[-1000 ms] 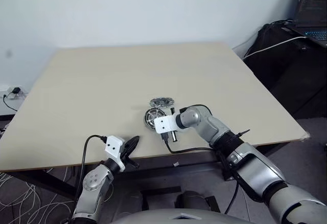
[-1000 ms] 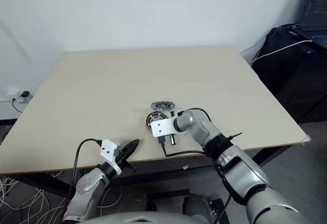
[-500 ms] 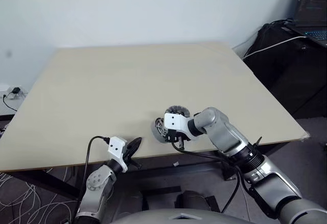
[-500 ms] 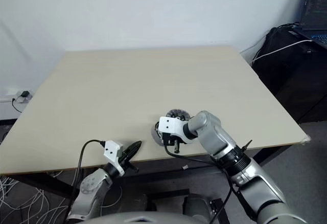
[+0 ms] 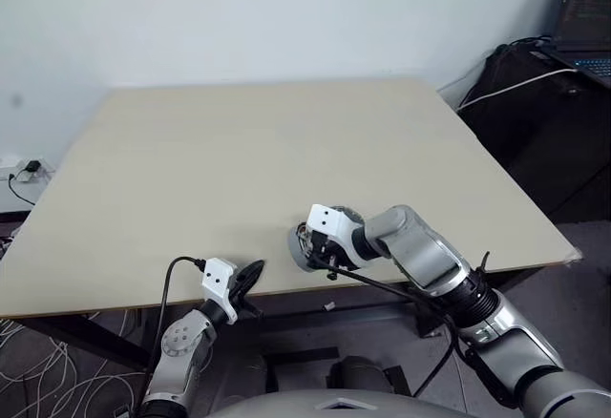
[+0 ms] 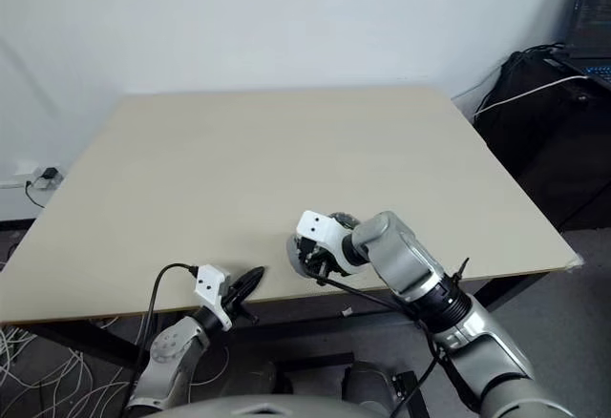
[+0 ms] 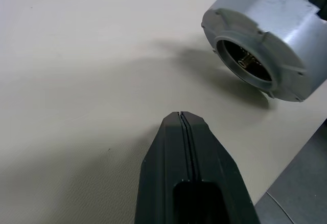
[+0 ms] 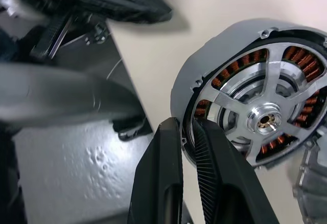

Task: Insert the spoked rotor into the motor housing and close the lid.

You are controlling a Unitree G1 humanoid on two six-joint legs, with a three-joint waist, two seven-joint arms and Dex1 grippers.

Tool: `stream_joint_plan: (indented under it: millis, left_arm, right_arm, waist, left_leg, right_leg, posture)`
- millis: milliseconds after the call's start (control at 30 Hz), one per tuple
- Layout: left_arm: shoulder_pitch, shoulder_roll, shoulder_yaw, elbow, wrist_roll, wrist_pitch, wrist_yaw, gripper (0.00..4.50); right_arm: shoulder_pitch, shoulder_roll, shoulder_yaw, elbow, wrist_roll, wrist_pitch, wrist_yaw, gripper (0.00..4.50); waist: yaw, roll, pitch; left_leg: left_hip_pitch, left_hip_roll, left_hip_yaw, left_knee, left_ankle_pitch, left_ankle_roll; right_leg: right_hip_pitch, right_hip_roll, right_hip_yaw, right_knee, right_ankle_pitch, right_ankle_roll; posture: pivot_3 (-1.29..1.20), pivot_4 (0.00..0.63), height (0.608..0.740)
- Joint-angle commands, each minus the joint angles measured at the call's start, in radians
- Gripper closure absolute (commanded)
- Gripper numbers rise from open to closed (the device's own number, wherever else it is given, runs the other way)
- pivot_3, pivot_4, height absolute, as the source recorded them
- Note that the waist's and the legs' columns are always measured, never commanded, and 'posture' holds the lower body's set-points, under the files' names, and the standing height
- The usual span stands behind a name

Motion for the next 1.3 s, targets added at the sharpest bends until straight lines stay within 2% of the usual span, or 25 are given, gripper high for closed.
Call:
stream_joint_plan:
  millis: [33, 300, 633, 700, 933, 1133, 1300]
  left_arm:
    - [-0.018, -0.005, 0.005, 0.004, -0.001, -0.026, -0.001, 4.50]
    - [-0.004, -0.008, 0.000, -0.018, -0.002, -0.020, 0.002, 4.50]
    - [0.055, -0.010, -0.028, -0.190, 0.001, 0.072, 0.052, 4.50]
    - [0.063, -0.009, -0.035, -0.231, 0.002, 0.102, 0.066, 4.50]
    - [0.068, -0.003, -0.056, -0.345, 0.000, 0.204, 0.106, 4.50]
    - [0.073, 0.004, -0.061, -0.403, -0.004, 0.258, 0.119, 4.50]
    - [0.074, 0.003, -0.059, -0.384, -0.002, 0.250, 0.112, 4.50]
  right_arm:
    - [-0.044, 0.049, -0.068, 0.039, 0.029, -0.010, -0.088, 4.38]
    - [-0.112, 0.159, -0.142, 0.227, 0.065, -0.011, -0.258, 4.38]
    - [-0.142, 0.247, -0.222, 0.331, 0.130, 0.047, -0.375, 4.38]
    - [-0.143, 0.248, -0.225, 0.332, 0.142, 0.052, -0.383, 3.65]
    - [-0.131, 0.247, -0.220, 0.283, 0.191, 0.035, -0.375, 1.52]
    - [-0.085, 0.114, -0.057, 0.137, 0.159, -0.260, -0.231, 1.52]
    - [-0.081, -0.034, 0.117, 0.127, 0.014, -0.659, -0.108, 1.52]
  waist:
    - [-0.002, 0.000, 0.000]
    - [-0.003, 0.000, 0.000]
    - [-0.004, 0.001, 0.001]
    - [-0.005, 0.001, 0.001]
    - [-0.009, 0.002, 0.001]
    - [-0.010, 0.002, 0.001]
    - [-0.011, 0.001, 0.002]
  left_leg:
    - [0.000, 0.000, 0.000, 0.000, 0.000, 0.000]
    - [-0.001, 0.000, 0.000, 0.000, 0.000, 0.000]
    - [-0.001, 0.000, 0.000, -0.001, 0.000, 0.000]
    - [-0.001, 0.000, 0.000, -0.001, 0.000, 0.000]
    - [-0.001, 0.000, 0.000, -0.002, 0.000, 0.000]
    - [-0.001, -0.001, 0.000, -0.002, 0.000, 0.000]
    - [0.000, 0.000, 0.000, -0.001, 0.000, 0.000]
  right_leg:
    - [0.000, 0.000, 0.000, 0.000, 0.000, 0.000]
    - [0.000, 0.000, 0.000, 0.000, 0.000, 0.000]
    - [-0.001, -0.001, 0.001, -0.001, 0.000, 0.000]
    - [-0.001, -0.001, 0.001, -0.001, 0.000, 0.000]
    - [-0.001, 0.000, 0.001, -0.001, 0.000, 0.000]
    - [0.000, 0.001, 0.000, -0.002, -0.001, 0.001]
    - [0.001, 0.007, 0.000, -0.002, -0.004, 0.006]
  posture:
    - [0.00, 0.000, 0.740]
    - [0.00, 0.000, 0.740]
    - [0.00, 0.000, 0.740]
    - [0.00, 0.000, 0.740]
    - [0.00, 0.000, 0.740]
    - [0.00, 0.000, 0.740]
    - [0.00, 0.000, 0.740]
